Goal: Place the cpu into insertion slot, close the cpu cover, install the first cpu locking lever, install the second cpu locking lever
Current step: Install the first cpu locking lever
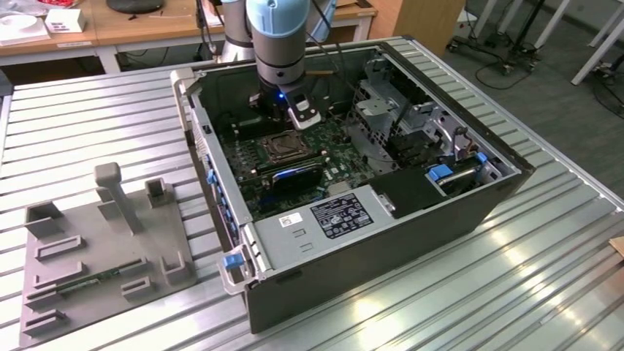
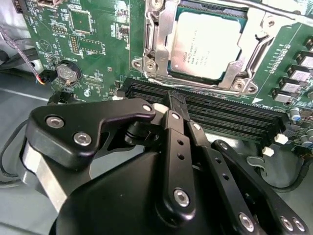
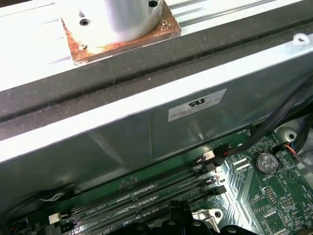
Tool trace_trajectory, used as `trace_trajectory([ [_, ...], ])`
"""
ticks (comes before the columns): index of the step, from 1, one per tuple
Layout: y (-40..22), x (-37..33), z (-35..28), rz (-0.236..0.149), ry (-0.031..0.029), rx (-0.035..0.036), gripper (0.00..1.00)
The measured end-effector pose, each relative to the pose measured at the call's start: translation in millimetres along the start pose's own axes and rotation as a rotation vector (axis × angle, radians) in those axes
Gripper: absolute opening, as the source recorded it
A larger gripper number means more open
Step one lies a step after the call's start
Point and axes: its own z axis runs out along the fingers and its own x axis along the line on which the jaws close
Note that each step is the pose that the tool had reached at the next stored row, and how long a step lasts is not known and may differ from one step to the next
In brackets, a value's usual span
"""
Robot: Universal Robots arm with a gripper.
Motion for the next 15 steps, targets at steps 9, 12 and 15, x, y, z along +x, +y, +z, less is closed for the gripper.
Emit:
trace_trajectory([
  [9,0.0,0.0,-0.1,-0.029,-0.0031,0.0527,0.1],
  [12,0.0,-0.1,-0.1,-0.05,-0.0015,0.08,0.1],
  [15,0.0,-0.1,-0.1,-0.072,-0.0067,0.1302,0.1],
])
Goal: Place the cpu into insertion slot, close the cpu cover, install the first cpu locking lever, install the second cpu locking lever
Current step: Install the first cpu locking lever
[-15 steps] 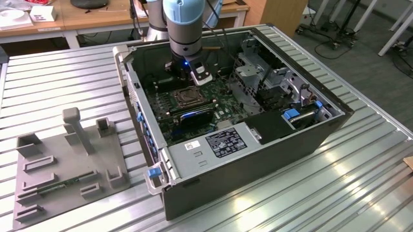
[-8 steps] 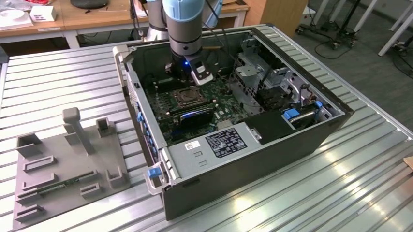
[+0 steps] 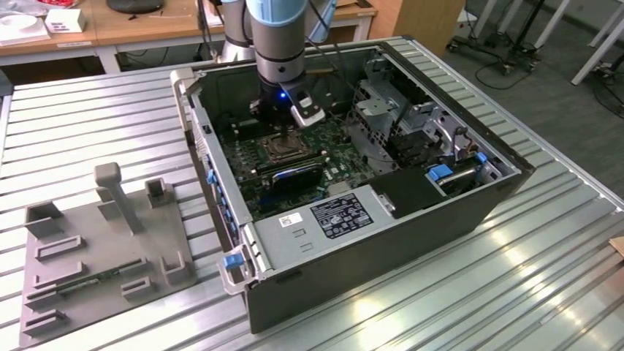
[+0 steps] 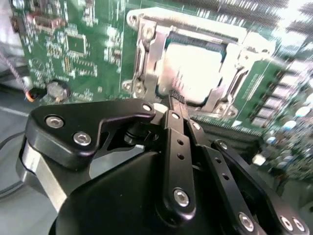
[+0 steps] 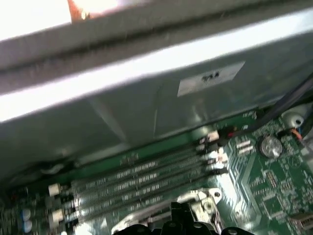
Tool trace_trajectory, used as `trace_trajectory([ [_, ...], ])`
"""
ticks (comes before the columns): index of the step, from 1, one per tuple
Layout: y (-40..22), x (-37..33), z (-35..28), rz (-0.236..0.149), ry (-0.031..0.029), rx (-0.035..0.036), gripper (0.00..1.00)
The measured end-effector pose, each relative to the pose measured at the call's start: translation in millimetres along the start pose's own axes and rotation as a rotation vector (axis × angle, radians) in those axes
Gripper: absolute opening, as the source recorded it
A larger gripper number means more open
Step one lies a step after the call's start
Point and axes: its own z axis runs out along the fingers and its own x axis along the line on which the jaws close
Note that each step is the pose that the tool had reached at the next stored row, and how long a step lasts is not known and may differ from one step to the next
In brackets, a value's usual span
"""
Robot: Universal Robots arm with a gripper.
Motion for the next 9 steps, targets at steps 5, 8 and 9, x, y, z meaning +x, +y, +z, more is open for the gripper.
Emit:
trace_trajectory([
  [5,0.0,0.0,0.0,-0.035,-0.006,0.0767,0.1],
  [8,0.0,0.0,0.1,-0.05,-0.0008,0.0954,0.1],
  [9,-0.1,0.0,0.0,-0.05,-0.0007,0.0958,0.1],
])
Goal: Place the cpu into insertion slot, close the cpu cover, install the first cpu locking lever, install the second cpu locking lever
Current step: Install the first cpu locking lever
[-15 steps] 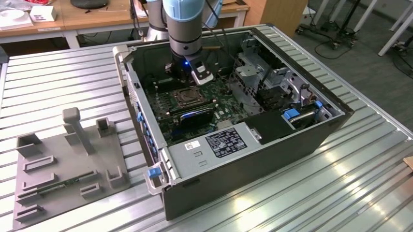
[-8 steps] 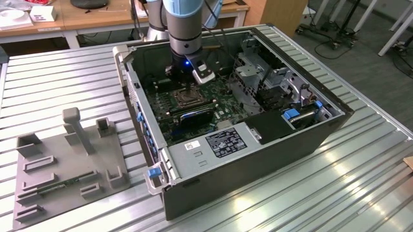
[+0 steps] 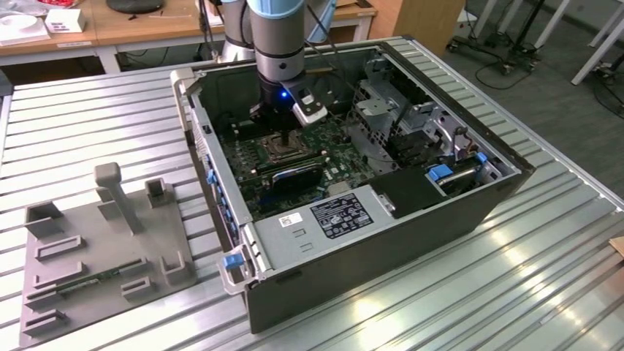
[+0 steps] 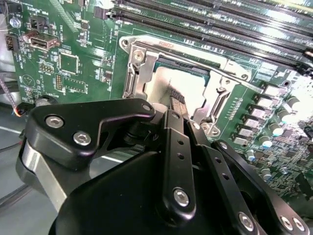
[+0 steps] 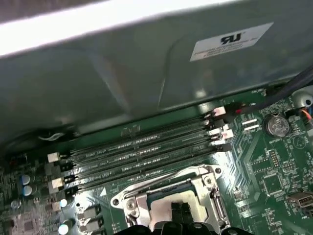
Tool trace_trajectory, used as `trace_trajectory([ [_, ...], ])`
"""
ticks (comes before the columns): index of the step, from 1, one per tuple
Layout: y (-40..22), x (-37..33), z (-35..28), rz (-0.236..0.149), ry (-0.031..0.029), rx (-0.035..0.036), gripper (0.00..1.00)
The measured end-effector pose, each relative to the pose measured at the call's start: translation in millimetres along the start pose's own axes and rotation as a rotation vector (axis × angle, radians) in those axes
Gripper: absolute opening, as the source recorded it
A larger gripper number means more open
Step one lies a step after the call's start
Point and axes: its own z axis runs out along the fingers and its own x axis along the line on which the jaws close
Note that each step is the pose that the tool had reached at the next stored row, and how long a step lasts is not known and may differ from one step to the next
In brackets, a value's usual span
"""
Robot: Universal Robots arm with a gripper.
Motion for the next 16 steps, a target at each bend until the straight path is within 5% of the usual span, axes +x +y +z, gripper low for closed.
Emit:
trace_trajectory([
  [4,0.1,-0.1,0.0,-0.001,0.0008,0.0005,0.1],
  [10,0.1,-0.1,0.0,-0.084,0.021,-0.0033,0.1],
  [12,0.1,-0.1,0.1,-0.107,0.0289,0.0038,0.1],
  [14,0.0,-0.1,0.1,-0.122,0.0378,0.0226,0.1],
  [16,0.2,-0.4,0.1,-0.127,0.0492,0.0266,0.1],
])
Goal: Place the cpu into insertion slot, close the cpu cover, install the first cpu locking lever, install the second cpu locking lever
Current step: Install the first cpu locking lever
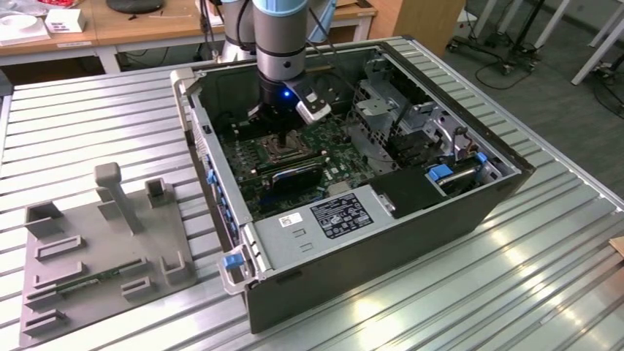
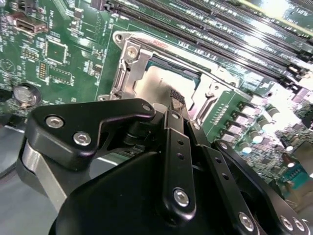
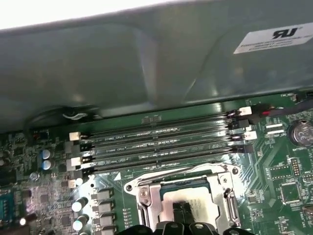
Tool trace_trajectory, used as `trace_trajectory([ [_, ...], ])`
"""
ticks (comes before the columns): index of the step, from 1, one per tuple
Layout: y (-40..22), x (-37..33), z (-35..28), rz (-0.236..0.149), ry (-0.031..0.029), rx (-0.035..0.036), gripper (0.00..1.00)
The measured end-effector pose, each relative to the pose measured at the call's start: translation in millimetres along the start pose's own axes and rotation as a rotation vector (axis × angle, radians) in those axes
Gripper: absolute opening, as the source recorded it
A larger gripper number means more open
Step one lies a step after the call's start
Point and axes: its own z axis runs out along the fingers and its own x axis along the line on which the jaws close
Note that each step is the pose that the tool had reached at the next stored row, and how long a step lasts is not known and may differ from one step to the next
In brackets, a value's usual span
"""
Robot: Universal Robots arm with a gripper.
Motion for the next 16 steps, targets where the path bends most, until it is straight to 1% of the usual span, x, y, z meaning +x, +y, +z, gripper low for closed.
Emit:
trace_trajectory([
  [1,0.0,0.0,-0.1,0.0,0.0019,0.0005,0.1],
  [4,0.0,0.0,-0.1,-0.001,0.0023,0.0004,0.1],
  [5,0.0,0.0,0.0,-0.009,0.0028,0.0,0.1],
  [9,0.0,-0.1,0.0,-0.08,0.0085,-0.003,0.1],
  [10,0.0,0.0,0.0,-0.099,0.01,-0.0028,0.1],
  [11,0.0,0.0,0.0,-0.112,0.0106,0.0003,0.1],
  [12,0.0,-0.1,0.0,-0.117,0.011,0.0029,0.1],
  [14,0.0,-0.1,-1.0,-0.119,0.0118,0.005,0.1],
  [16,0.3,-0.3,-3.2,-0.119,0.012,0.0083,0.1],
])
